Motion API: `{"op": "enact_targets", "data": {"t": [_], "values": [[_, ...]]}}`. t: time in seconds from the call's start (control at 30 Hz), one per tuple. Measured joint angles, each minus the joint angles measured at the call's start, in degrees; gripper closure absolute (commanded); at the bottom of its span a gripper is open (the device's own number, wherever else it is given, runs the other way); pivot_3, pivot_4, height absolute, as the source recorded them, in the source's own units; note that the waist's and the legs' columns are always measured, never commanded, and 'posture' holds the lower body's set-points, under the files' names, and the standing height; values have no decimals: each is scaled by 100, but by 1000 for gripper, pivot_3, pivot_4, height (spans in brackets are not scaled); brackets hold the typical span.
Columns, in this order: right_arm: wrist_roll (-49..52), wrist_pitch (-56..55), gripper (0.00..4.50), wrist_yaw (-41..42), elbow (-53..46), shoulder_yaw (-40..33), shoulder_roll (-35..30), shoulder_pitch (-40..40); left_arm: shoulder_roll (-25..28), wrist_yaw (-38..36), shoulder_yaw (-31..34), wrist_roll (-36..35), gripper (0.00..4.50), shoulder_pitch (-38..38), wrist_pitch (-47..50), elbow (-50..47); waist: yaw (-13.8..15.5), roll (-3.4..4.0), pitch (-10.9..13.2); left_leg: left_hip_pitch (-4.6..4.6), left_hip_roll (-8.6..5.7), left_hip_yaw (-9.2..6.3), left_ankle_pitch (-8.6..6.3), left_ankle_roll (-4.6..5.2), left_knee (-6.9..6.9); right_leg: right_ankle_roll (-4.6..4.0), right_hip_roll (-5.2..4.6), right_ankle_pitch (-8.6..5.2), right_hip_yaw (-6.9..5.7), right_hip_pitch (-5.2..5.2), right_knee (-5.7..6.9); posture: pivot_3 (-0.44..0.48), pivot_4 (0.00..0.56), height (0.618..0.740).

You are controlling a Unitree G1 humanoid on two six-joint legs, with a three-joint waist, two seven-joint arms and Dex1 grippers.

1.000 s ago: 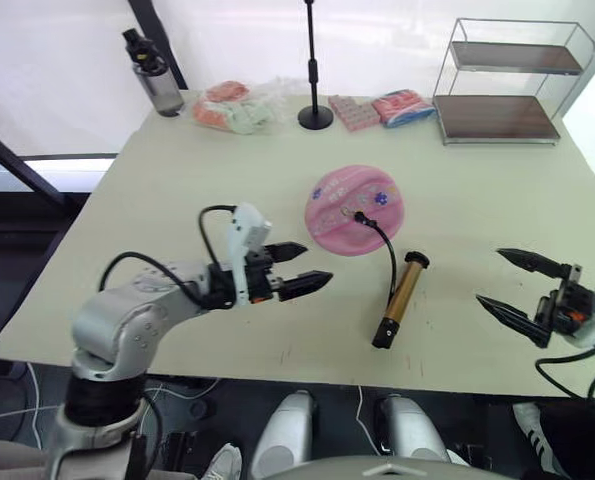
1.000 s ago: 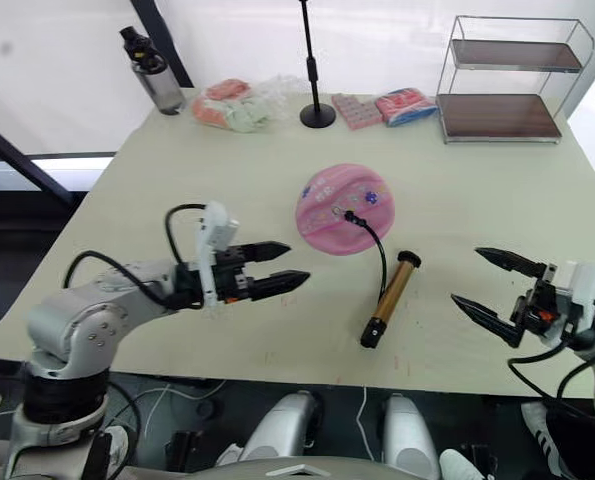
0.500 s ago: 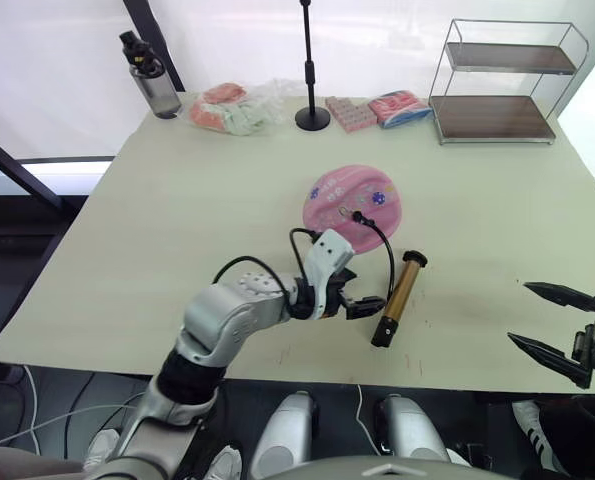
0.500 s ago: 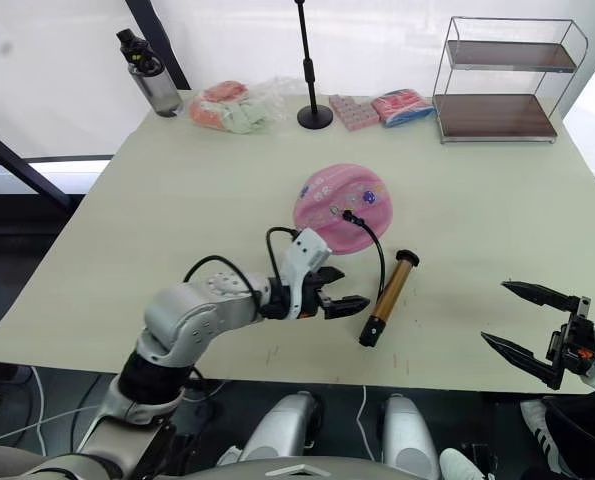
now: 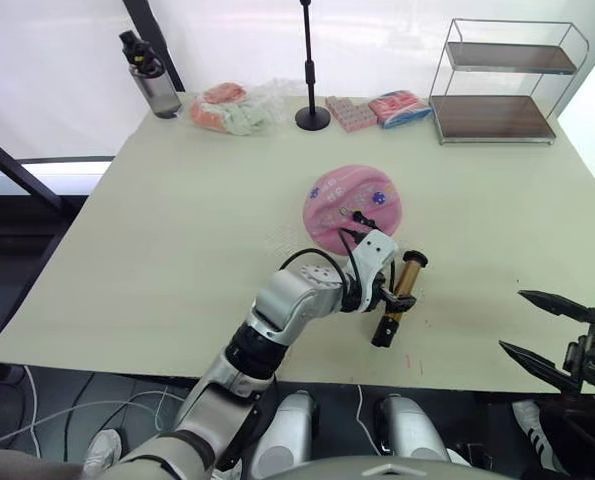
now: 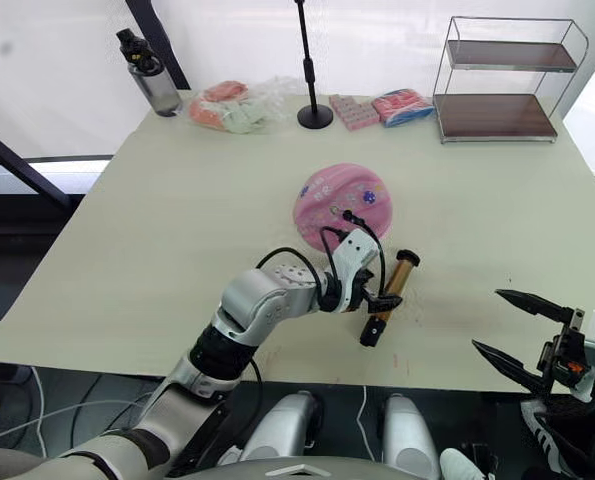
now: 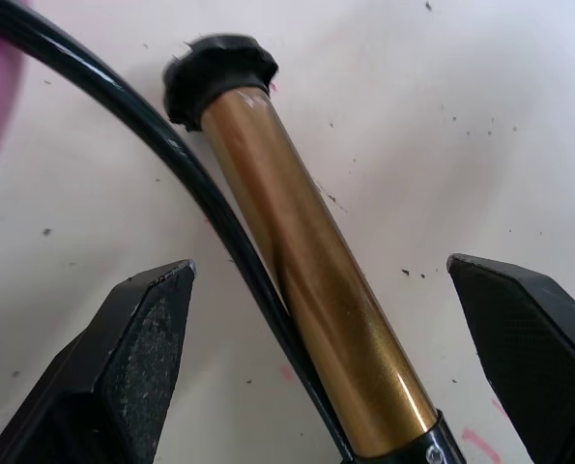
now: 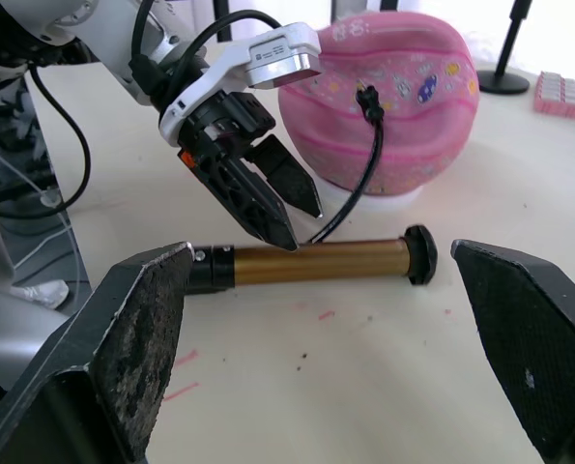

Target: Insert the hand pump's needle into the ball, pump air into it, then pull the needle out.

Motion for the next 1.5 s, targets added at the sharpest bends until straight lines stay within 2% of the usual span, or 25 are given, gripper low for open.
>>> {"op": "enact_targets", "data": {"t": [0.2,0.37,0.43,0.5,0.6,0.7,0.9,1.03,1.17,1.2,1.33,1.37,1.5], "values": [[-1,-38,0,-40,-25,2,1,-31,-234,70,-391,273,52,-72,169,188,8,-1,0,-2,0,0,-1,1,7,6,0,4,2,0,2,0,150,740],[-13,-103,0,-86,-35,4,6,-47,-91,91,-483,480,52,-87,259,218,4,0,0,-1,0,-1,-1,1,6,6,1,4,3,0,4,0,150,740],[-34,-117,0,-111,-34,16,21,-96,28,70,-576,530,582,-66,230,196,5,0,0,-1,0,1,0,1,7,6,1,4,5,0,4,0,150,740],[-65,-126,0,-140,-34,63,45,-141,129,20,-641,593,1299,-26,202,115,6,0,0,0,1,1,0,0,7,6,0,4,5,0,5,0,150,740],[-106,-133,0,-151,-33,110,58,-167,264,-37,-677,624,2778,39,176,19,6,1,0,0,1,0,0,0,7,5,0,4,4,0,6,0,150,740],[-124,-144,0,-155,-32,116,58,-213,412,-82,-686,676,3415,77,107,-102,3,1,-1,2,1,1,0,0,7,5,0,4,6,0,9,0,150,740],[-86,18,0,-445,-120,312,144,-404,1024,-735,-580,612,3415,353,-601,-466,7,4,-2,5,4,4,0,0,8,3,0,4,11,-2,15,0,150,740],[31,210,0,-740,-328,389,270,-480,1184,-942,-387,599,3415,537,-962,-470,6,4,-2,4,4,5,0,0,8,3,-2,4,14,-3,15,0,150,740],[291,716,0,-1391,-726,573,475,-615,1368,-1256,-100,560,3415,800,-1605,-590,15,4,-2,1,4,6,0,0,9,2,-17,4,16,-9,19,0,150,740],[566,1205,0,-2013,-1002,706,635,-774,1418,-1435,171,493,3415,1035,-2016,-717,10,5,-2,0,4,5,0,0,9,2,-26,4,16,-9,19,0,150,740],[1112,1981,0,-3006,-1293,960,955,-1051,1352,-1631,522,363,3415,1391,-2547,-817,10,5,-3,-1,4,6,-1,1,8,1,-32,4,19,-12,19,0,150,740],[1291,2500,0,-3682,-1433,1167,1029,-1287,1282,-1706,646,303,3415,1595,-2816,-817,13,5,-3,-3,4,5,-1,2,9,1,-31,4,19,-13,20,0,150,740],[1662,3048,0,-4499,-1471,1292,1257,-1672,1134,-1782,836,210,3415,1828,-3169,-804,9,5,-3,-6,0,10,0,4,12,1,-22,5,18,-24,38,0,150,740]]}}
